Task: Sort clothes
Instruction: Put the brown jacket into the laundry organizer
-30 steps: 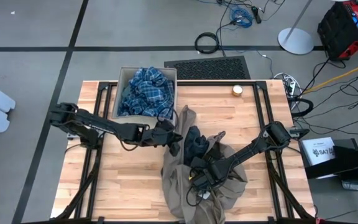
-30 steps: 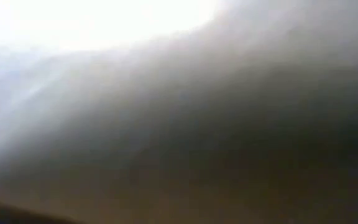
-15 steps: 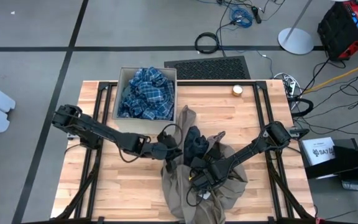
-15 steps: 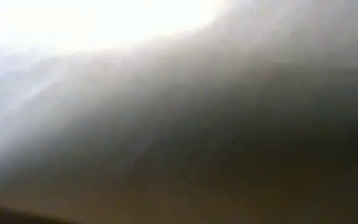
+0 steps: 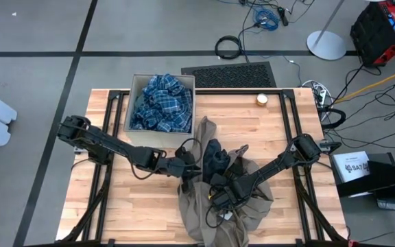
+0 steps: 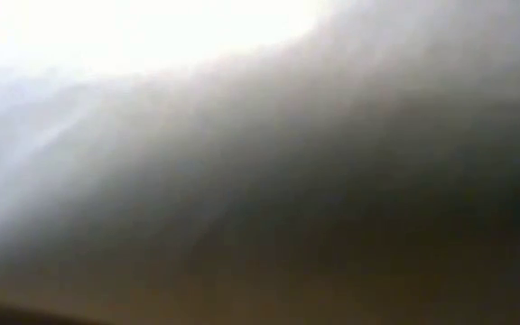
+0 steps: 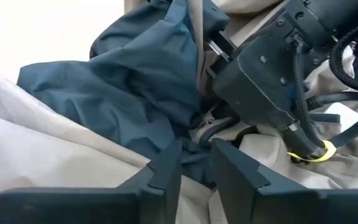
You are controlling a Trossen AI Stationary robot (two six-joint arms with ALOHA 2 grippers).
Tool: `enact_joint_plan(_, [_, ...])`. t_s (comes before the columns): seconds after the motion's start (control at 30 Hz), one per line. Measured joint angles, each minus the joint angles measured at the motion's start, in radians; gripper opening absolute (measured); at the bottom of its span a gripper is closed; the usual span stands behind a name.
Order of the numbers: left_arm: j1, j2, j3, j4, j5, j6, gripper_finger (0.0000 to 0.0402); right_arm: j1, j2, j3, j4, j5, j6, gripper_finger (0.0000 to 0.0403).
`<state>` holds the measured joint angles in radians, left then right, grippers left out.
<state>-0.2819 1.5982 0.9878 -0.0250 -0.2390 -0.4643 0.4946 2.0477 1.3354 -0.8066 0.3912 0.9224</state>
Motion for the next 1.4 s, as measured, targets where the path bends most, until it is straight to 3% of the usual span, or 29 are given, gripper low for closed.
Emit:
enact_joint_plan(0.37, [0.003,0.000,0.060,-0.006,0.003,-0.016,0.0192,-0.004,0.000,0.000,-0.001,-0.005,-0.012,0.0003])
enact_joint_plan(0.5, [-0.016,-0.006,0.144,-0.028,0.029,0.159,0.0198,-0.004,0.000,0.000,-0.001,-0.004,-0.019,0.0003])
enact_joint_plan(0.57, [-0.037,-0.007,0.222,-0.135,-0.006,0.271,0.0197,-0.004,0.000,0.000,-0.001,-0.004,-0.019,0.0003])
enact_joint_plan(0.73, [-0.051,0.017,0.434,-0.510,-0.213,0.515,0.0197,-0.004,0.000,0.000,-0.002,-0.003,-0.023,0.0004])
enact_joint_plan(0.9, [0.074,0.068,0.505,-0.595,-0.078,0.428,0.0197,-0.010,0.000,0.000,0.001,-0.009,-0.026,0.0004])
enact_joint_plan(1.1, [0.247,0.113,0.505,-0.562,-0.063,0.341,0.0196,-0.010,0.000,0.000,0.004,-0.007,-0.027,0.0004])
enact_joint_plan(1.27, [0.343,0.125,0.554,-0.593,0.035,0.639,0.0196,-0.011,0.000,0.000,0.008,-0.007,-0.031,0.0004])
enact_joint_plan(1.4, [0.418,0.163,0.724,-0.713,0.106,0.739,0.0196,-0.020,0.000,0.000,0.011,-0.010,-0.045,0.0004])
